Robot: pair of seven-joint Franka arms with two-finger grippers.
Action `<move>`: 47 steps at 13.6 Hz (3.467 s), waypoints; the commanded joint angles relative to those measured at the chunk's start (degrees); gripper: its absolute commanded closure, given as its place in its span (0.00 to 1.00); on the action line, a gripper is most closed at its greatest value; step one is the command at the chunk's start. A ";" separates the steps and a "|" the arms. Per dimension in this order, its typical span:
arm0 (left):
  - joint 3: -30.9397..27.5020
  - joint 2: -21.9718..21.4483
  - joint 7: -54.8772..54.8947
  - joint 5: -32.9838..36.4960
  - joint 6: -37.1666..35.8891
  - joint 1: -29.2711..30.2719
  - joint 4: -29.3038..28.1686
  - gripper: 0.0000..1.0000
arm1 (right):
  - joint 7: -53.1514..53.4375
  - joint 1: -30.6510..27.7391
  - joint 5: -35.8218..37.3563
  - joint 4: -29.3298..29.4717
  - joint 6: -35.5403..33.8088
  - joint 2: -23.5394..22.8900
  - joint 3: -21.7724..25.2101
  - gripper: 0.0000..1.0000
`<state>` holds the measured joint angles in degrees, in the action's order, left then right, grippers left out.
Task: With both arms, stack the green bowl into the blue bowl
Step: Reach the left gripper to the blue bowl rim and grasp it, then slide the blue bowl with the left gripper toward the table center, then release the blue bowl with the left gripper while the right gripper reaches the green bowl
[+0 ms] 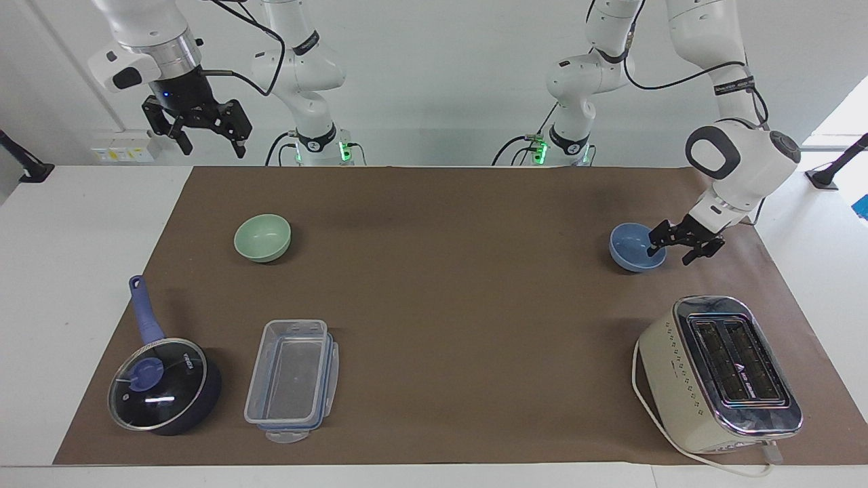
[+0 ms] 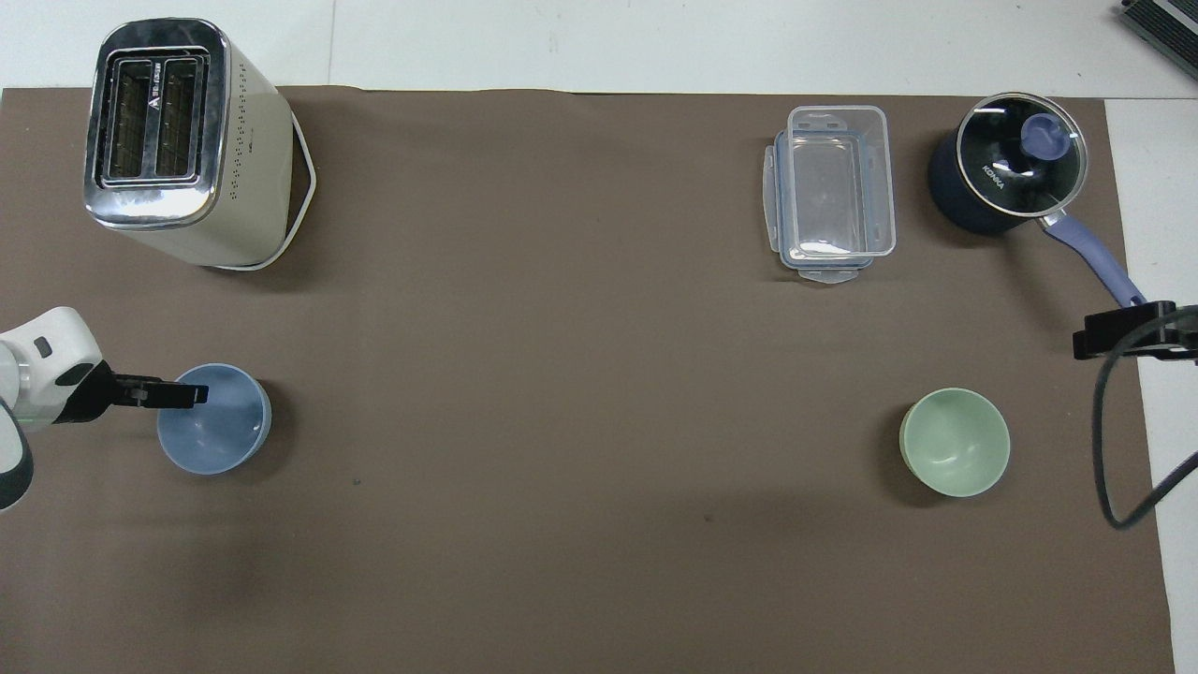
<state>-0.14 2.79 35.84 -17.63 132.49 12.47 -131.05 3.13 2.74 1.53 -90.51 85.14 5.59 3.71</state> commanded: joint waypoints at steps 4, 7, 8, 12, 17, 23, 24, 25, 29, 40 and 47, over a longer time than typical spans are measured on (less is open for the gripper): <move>-0.04 -1.82 1.43 -1.53 -1.34 0.19 -3.07 1.00 | -0.84 -0.28 -0.92 -0.90 -0.24 1.00 0.16 0.00; -0.04 -1.82 1.51 -1.53 -2.23 -0.07 -2.89 1.00 | -0.84 -0.28 -0.92 -0.90 -0.24 1.00 0.16 0.00; -0.04 -1.82 1.43 -1.53 -2.41 -0.16 -2.81 1.00 | -0.76 -0.28 -0.92 -0.90 -0.24 1.00 0.16 0.00; 0.22 -4.18 0.81 -1.53 -7.84 -1.47 -0.18 1.00 | -0.84 -0.37 -0.92 -0.90 -0.24 1.00 0.16 0.00; 0.75 -8.58 -5.22 -1.44 -12.16 -6.56 0.80 1.00 | -0.84 -0.28 -0.92 -0.90 -0.24 1.00 0.16 0.00; 0.75 -8.76 -29.55 -0.92 -7.43 -23.33 0.88 1.00 | -0.76 -0.28 -0.92 -0.90 -0.24 1.00 0.16 0.00; 0.75 -8.50 -33.34 -0.92 -6.81 -25.97 0.88 1.00 | -0.76 -0.37 -0.92 -0.90 -0.24 1.00 0.16 0.00; 0.75 -8.33 -36.51 -0.92 -5.85 -28.52 0.71 1.00 | -0.84 -0.28 -0.92 -0.90 -0.24 1.00 0.16 0.00; 0.84 -7.10 -47.24 -0.92 0.21 -39.24 -0.61 1.00 | -0.84 -0.28 -0.92 -0.90 -0.24 1.00 0.16 0.00; 0.93 4.24 -56.41 -0.92 18.16 -52.02 -0.87 0.83 | -1.10 -0.28 -0.57 -1.24 0.28 1.09 -0.11 0.00; 0.22 2.05 -55.09 0.30 5.18 -46.58 6.66 0.00 | -6.37 -4.68 -0.48 -17.92 12.83 2.06 0.68 0.00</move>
<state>0.22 6.09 -19.97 -18.09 144.60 -37.13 -128.22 -1.36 -1.26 1.53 -100.81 92.92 5.73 4.46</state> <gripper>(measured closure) 0.154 0.000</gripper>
